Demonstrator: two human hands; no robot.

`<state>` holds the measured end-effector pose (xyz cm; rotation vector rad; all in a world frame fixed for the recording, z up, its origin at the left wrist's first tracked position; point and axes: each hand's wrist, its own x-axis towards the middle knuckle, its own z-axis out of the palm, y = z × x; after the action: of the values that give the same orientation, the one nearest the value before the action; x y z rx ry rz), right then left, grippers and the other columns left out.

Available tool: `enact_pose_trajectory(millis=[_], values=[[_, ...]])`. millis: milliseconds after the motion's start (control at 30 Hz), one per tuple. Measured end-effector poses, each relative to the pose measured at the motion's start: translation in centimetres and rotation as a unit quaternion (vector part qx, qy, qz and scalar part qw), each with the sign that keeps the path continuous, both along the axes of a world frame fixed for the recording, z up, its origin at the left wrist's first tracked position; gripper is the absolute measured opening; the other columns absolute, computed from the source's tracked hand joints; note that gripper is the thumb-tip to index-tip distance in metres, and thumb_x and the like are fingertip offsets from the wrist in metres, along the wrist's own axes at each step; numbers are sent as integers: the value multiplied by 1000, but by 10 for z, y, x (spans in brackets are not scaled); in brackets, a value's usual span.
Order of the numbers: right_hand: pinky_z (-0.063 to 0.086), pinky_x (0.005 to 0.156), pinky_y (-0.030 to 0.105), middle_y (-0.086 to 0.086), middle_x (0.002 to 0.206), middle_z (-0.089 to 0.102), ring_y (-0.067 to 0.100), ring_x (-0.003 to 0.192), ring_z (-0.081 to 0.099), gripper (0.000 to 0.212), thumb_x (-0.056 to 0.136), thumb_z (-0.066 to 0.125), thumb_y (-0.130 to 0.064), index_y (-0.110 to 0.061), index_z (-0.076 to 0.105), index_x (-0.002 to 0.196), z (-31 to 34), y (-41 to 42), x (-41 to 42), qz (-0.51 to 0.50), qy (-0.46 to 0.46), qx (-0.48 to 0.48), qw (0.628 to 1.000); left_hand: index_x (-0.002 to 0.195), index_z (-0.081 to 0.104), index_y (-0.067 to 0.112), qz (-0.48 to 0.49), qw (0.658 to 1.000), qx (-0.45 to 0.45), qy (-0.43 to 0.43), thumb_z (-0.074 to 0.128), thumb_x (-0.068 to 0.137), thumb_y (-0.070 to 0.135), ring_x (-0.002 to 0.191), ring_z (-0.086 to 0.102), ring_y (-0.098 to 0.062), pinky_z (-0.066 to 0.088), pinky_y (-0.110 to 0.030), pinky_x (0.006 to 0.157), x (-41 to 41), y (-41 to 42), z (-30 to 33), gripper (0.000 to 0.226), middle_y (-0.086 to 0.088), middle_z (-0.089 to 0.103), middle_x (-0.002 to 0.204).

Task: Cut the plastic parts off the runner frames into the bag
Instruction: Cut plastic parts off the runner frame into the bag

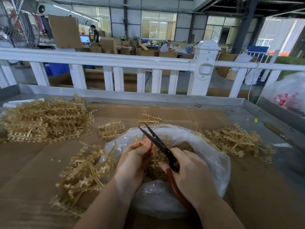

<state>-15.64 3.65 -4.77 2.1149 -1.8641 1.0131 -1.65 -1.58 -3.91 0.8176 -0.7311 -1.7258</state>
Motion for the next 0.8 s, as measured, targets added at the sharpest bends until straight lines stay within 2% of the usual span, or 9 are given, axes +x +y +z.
enact_pose_trajectory(millis=[133, 333, 433, 500, 567, 700, 800], values=[[41, 58, 20, -11, 67, 56, 9, 63, 52, 25, 82, 65, -49, -24, 61, 85, 0, -1, 0, 4, 5, -5, 1000, 76, 71, 6, 3, 1000, 11, -10, 61, 83, 12, 66, 67, -23, 58, -31, 61, 0, 1, 2, 13, -13, 70, 77], [37, 51, 20, -10, 58, 55, 10, 54, 52, 30, 81, 65, -50, -21, 61, 78, 2, -2, -1, 6, 11, -25, 1000, 93, 65, -2, -1, 1000, 16, -17, 60, 88, 12, 74, 65, -27, 57, -34, 68, -1, 4, 7, 16, -18, 67, 87], [34, 51, 16, -14, 59, 52, 6, 55, 49, 38, 83, 51, -60, -24, 61, 79, 1, -1, -2, 10, -6, -22, 1000, 106, 63, -4, 12, 1000, 17, -8, 62, 84, 14, 84, 63, -32, 53, -43, 81, -2, 6, 9, 28, -23, 65, 98], [30, 53, 10, -17, 59, 49, 1, 56, 46, 41, 82, 43, -66, -29, 59, 78, 1, 0, -3, 10, -31, -19, 999, 112, 62, -3, 28, 999, 13, -10, 63, 85, 14, 89, 62, -33, 53, -45, 83, -3, 7, 8, 32, -25, 64, 102], [31, 53, 10, -15, 59, 51, 2, 57, 48, 40, 81, 42, -68, -31, 58, 77, 1, 0, -4, 2, -49, -19, 999, 102, 65, 3, 49, 998, -5, -34, 64, 86, 15, 82, 63, -30, 55, -39, 74, -5, 6, 6, 20, -20, 64, 92], [34, 51, 9, -16, 58, 50, 1, 57, 49, 39, 80, 40, -68, -33, 57, 76, 1, -1, -4, -9, -75, -34, 997, 98, 67, 3, 92, 993, -26, -66, 65, 86, 12, 78, 60, -28, 51, -43, 81, -9, 5, 4, 16, -15, 62, 80], [35, 54, 7, -17, 59, 51, -3, 59, 48, 42, 78, 35, -71, -34, 56, 77, 1, 0, -4, -17, -66, -16, 998, 96, 68, 7, 86, 994, -38, -59, 63, 88, 10, 67, 56, -21, 48, -38, 74, -9, 4, 2, 10, -6, 60, 68]])
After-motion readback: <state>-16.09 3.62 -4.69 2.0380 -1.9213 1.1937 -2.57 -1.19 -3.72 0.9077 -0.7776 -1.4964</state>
